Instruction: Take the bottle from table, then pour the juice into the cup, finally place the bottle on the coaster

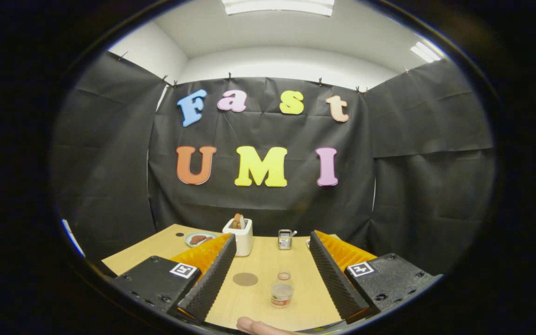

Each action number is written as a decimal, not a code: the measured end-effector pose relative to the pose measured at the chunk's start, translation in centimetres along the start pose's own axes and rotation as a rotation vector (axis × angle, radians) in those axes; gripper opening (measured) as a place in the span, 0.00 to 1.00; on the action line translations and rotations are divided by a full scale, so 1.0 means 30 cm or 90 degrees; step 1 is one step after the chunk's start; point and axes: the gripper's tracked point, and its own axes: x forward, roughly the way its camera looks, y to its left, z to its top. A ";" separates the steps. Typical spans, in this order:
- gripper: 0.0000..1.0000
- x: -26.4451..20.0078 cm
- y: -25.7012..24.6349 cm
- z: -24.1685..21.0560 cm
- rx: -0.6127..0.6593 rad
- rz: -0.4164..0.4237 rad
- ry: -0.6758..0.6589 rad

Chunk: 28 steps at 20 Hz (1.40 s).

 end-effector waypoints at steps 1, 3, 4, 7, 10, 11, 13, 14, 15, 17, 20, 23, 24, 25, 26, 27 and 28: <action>1.00 0.003 0.000 -0.007 -0.001 0.000 0.000; 1.00 0.017 0.004 -0.033 -0.002 0.004 0.006; 1.00 0.027 -0.001 -0.053 -0.001 0.003 0.014; 1.00 0.061 -0.008 -0.111 0.002 0.002 0.030; 1.00 0.106 -0.021 -0.187 0.002 0.001 0.048; 1.00 0.124 -0.025 -0.219 0.002 0.003 0.054; 1.00 0.154 -0.031 -0.277 0.000 0.005 0.064; 1.00 0.169 -0.036 -0.306 0.001 0.006 0.069; 1.00 0.184 -0.043 -0.331 0.003 0.006 0.071; 1.00 0.214 -0.048 -0.392 0.007 0.012 0.079; 1.00 0.245 -0.056 -0.484 0.014 0.018 0.095; 1.00 0.276 -0.071 -0.571 0.011 0.013 0.097; 1.00 0.282 -0.071 -0.597 0.012 0.014 0.098; 1.00 0.289 -0.070 -0.629 0.015 0.015 0.102; 1.00 0.295 -0.067 -0.659 0.017 0.019 0.110; 1.00 0.300 -0.065 -0.687 0.017 0.022 0.117; 1.00 0.308 -0.072 -0.707 0.015 0.018 0.121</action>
